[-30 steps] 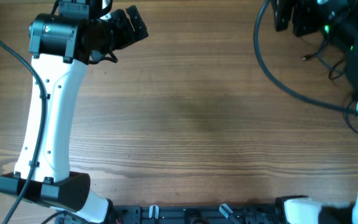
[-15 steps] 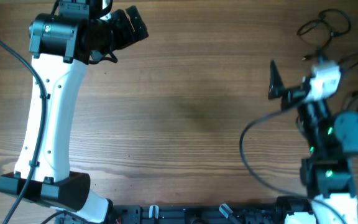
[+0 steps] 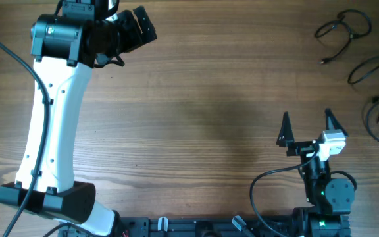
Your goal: Untangle cables
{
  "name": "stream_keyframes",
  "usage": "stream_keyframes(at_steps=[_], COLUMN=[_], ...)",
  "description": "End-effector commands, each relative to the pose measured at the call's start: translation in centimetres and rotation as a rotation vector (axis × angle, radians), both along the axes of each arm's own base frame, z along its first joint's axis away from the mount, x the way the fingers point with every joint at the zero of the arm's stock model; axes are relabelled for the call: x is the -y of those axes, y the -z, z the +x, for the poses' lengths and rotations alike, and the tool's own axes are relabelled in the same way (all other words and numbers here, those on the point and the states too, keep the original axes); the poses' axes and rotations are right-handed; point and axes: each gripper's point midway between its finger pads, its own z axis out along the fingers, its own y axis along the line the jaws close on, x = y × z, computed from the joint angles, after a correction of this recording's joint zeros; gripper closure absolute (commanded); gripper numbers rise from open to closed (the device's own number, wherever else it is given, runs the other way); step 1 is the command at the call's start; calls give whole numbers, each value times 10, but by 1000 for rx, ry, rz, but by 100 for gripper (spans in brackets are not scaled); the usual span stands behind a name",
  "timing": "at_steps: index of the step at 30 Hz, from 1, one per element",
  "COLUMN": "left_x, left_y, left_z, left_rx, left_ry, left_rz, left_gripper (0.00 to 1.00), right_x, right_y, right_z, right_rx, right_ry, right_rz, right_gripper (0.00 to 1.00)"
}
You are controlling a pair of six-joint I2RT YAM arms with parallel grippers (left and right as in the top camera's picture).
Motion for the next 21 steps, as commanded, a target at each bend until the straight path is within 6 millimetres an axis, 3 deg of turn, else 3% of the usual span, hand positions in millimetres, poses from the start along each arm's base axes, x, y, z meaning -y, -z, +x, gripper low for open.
stream_keyframes(at_steps=[1,7,21], left_x=[4,4,4], left_y=[2,2,2], left_z=[0,0,0], left_rx=[-7,-7,-7], left_ry=[5,5,5], left_rz=[-12,-12,-12], left_gripper=[0,0,0], right_x=[3,-6,-10], right_y=[11,44,39], right_z=[-2,-7,-8], right_rx=[-30,-160,-146], right_ry=[14,-41,-67], right_rz=[30,30,102], right_gripper=[0,0,0])
